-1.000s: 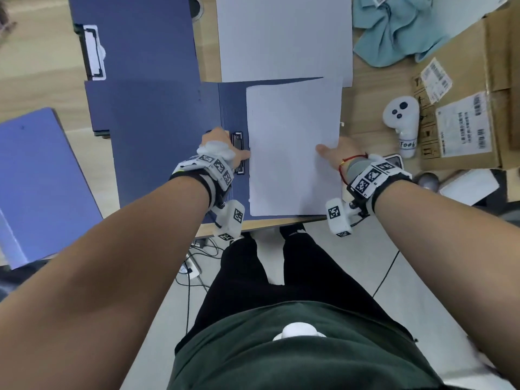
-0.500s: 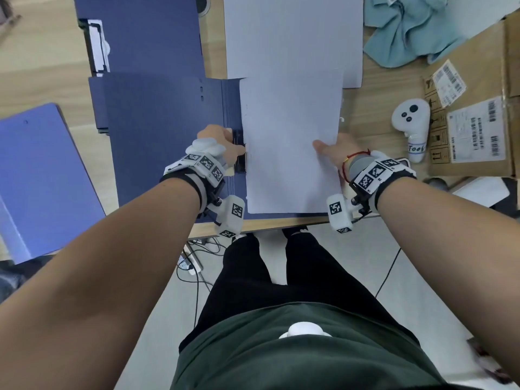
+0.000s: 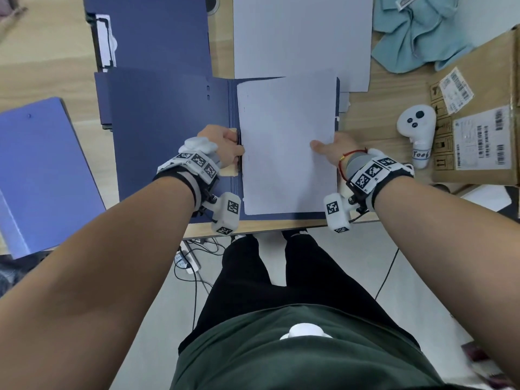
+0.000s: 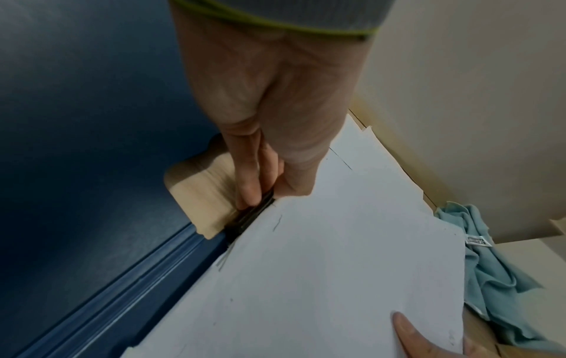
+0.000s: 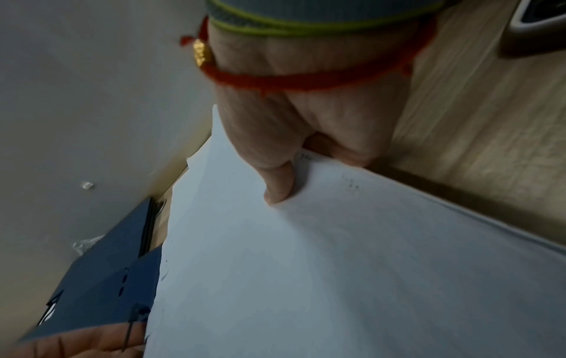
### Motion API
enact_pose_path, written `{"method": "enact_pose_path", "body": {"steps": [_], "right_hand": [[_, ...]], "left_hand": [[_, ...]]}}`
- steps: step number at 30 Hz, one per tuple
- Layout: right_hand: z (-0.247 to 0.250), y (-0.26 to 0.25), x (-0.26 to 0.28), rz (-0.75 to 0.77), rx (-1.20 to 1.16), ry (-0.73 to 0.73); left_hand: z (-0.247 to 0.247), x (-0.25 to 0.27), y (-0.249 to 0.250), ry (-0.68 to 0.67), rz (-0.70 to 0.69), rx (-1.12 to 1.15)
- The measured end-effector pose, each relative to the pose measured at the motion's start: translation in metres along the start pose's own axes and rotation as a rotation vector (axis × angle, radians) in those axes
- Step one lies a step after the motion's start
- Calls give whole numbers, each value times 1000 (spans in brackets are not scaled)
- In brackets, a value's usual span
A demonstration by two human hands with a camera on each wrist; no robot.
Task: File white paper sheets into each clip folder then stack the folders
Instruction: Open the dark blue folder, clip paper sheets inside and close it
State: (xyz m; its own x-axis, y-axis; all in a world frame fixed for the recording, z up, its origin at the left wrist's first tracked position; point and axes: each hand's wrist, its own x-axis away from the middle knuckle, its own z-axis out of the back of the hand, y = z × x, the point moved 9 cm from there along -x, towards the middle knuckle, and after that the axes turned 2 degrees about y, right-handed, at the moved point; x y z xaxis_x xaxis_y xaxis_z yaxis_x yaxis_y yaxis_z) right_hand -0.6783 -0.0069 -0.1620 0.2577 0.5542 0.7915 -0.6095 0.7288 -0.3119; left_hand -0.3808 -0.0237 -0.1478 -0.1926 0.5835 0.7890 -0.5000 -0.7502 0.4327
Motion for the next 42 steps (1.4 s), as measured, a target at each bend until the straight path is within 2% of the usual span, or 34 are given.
{"method": "enact_pose_path", "body": {"steps": [11, 20, 26, 30, 33, 36, 39, 42], "right_hand": [[-4, -5, -1, -37, -46, -73], [-5, -6, -2, -4, 55, -61], [-2, -7, -3, 21, 37, -29], [7, -2, -5, 58, -84, -1], [17, 12, -6, -1, -166, 5], [31, 17, -4, -1, -38, 48], [41, -1, 2, 49, 67, 78], [43, -47, 11, 177, 74, 132]], "left_hand": [[0, -7, -5, -19, 38, -77], [3, 1, 21, 145, 4, -468], [-4, -1, 25, 116, 28, -581], [-4, 0, 27, 115, 18, -611], [-6, 0, 28, 105, 9, -630], [-6, 7, 31, 93, -12, -672], [-1, 16, 35, 103, -28, -717], [27, 24, 36, 201, 16, -605]]}}
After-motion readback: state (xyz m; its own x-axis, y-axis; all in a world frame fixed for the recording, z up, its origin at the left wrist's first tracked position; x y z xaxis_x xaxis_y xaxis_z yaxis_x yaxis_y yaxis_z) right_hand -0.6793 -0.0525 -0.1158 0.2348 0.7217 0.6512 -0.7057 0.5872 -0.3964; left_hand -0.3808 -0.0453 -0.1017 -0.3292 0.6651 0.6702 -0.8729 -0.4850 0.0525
